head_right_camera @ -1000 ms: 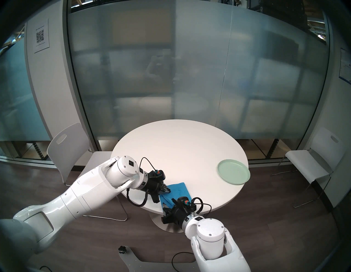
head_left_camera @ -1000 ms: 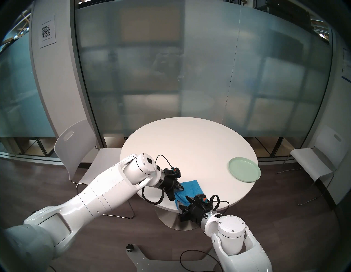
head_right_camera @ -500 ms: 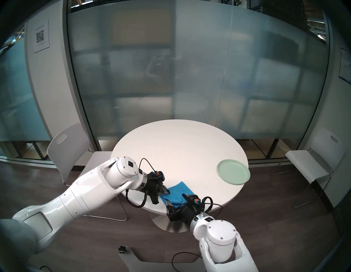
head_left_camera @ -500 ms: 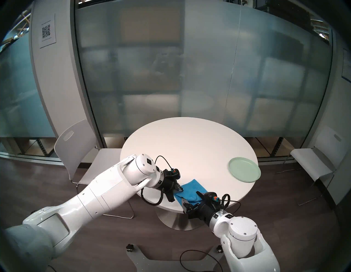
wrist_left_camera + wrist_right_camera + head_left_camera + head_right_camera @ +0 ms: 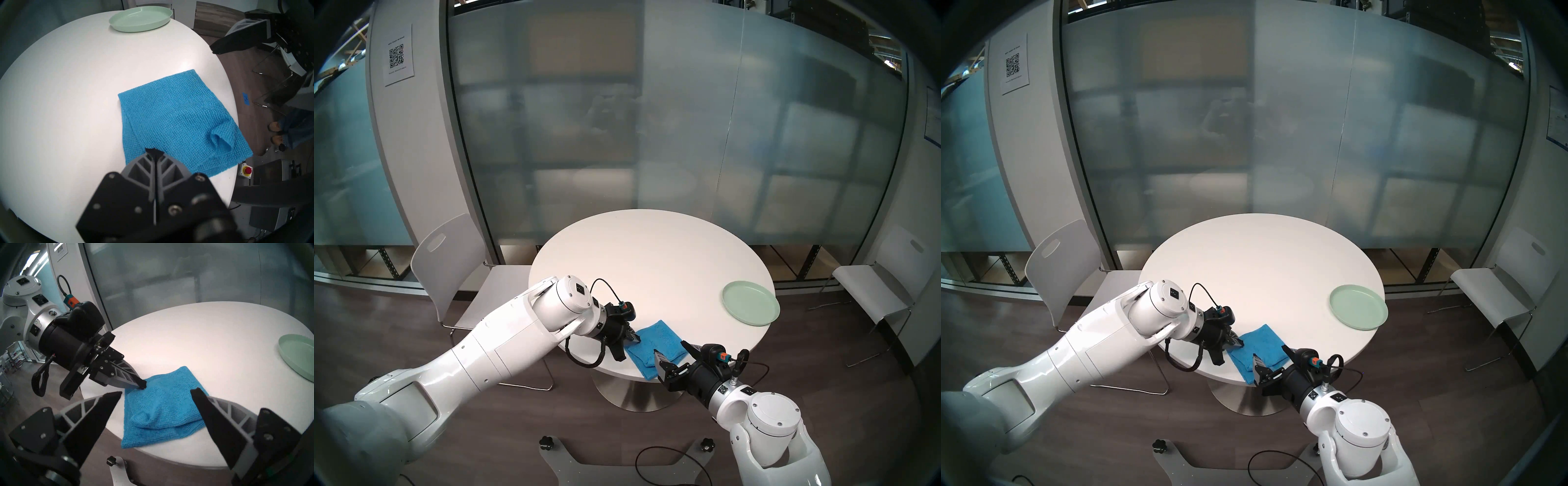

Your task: Fold the napkin in half twice and place it beside the plate

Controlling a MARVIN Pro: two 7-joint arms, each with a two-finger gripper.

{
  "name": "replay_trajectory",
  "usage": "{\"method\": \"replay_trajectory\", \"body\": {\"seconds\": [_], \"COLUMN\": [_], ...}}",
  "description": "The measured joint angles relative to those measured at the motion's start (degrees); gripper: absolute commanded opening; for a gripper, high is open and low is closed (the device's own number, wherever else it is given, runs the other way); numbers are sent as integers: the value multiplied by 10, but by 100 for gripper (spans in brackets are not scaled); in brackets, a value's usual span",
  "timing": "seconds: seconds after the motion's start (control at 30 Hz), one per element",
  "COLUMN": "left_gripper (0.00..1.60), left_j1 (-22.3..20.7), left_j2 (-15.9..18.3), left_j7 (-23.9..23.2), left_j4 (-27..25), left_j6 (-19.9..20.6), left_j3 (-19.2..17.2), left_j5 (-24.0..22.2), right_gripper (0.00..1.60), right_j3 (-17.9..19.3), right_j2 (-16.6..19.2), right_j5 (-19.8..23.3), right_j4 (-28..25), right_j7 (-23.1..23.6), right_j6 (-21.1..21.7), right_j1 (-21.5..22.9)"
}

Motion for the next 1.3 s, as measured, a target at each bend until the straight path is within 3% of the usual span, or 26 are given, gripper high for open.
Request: {"method": "replay_trajectory", "body": {"seconds": [0.3, 0.67, 1.3], "left_gripper": [14, 28, 15], "left_j1": [-1, 3, 12], "left_j2": [2, 18, 34], "left_j7": [0, 3, 15], "left_j4": [2, -14, -32], "left_j6": [-3, -4, 1], "left_j3": [-3, -11, -11], "left_j5": [-3, -9, -18], "right_gripper": [151, 145, 128], "right_j3": [32, 72, 100], "right_j2": [-11, -17, -17], "right_j5": [16, 39, 38], "right_j4": [-11, -11, 46], "right_j7": [-6, 0, 4], "right_j6": [-6, -27, -53], "right_j1": [-5, -8, 8]}}
